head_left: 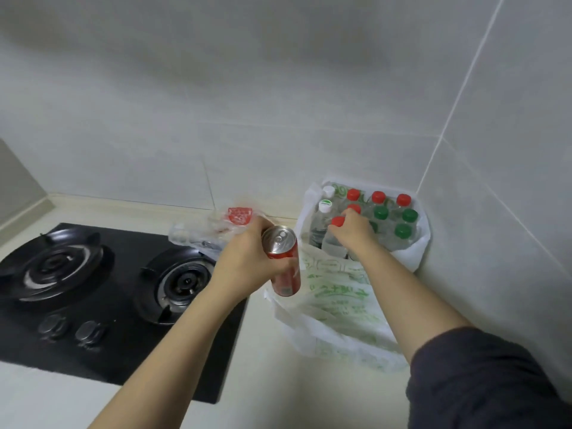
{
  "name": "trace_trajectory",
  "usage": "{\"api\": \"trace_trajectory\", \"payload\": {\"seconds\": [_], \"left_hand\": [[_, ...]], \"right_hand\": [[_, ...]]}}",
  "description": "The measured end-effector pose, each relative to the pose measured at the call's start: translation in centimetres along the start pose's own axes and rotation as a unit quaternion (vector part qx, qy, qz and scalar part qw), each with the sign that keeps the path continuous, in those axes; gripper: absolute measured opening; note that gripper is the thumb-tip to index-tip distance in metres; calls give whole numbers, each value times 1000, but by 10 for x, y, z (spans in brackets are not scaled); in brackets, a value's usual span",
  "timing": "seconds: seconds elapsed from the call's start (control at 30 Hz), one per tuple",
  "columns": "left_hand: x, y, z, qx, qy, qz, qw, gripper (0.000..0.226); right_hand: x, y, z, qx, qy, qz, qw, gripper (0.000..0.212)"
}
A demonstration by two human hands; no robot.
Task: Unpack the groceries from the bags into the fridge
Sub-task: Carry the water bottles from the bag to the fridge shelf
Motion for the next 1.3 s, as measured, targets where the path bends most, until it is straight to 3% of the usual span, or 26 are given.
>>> {"api": "trace_trajectory", "payload": {"seconds": [0.23,0.37,0.53,0.67,0.8,0.93,1.07,1.13,1.3], "left_hand": [[20,-28,29,7,62,24,998,57],[29,-38,39,9,69,50,996,62],[51,-53,65,7,99,71,993,66],[77,-68,92,10,140,98,985,60],[111,-79,113,8,179,109,978,54],[149,-100,117,4,199,142,970,49],[188,-132,97,5,207,189,960,48],[205,-150,81,4,200,218,955,48],[237,-189,45,-2,184,273,944,52]], "right_hand": [[-11,8,-16,16,-6,-25,1000,24],[-8,1,-13,-12,9,1,1000,13],[18,-53,24,-5,104,112,988,14],[56,-123,72,-79,146,241,956,12],[98,-173,88,-173,108,322,924,18],[127,-188,47,-197,21,341,919,19],[152,-169,-31,-169,-56,338,924,22],[165,-151,-71,-140,-93,328,930,13],[182,-112,-124,-119,-106,297,942,16]]}}
Point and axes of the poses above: each hand's wrist, its own x-axis away from the middle knuckle, its own z-axis out of the back of the hand, y = z × x, the point moved 8 cm from there along -x, towards the middle knuckle, and after that the axes turned 6 degrees about -y, right-handed, at the moved point
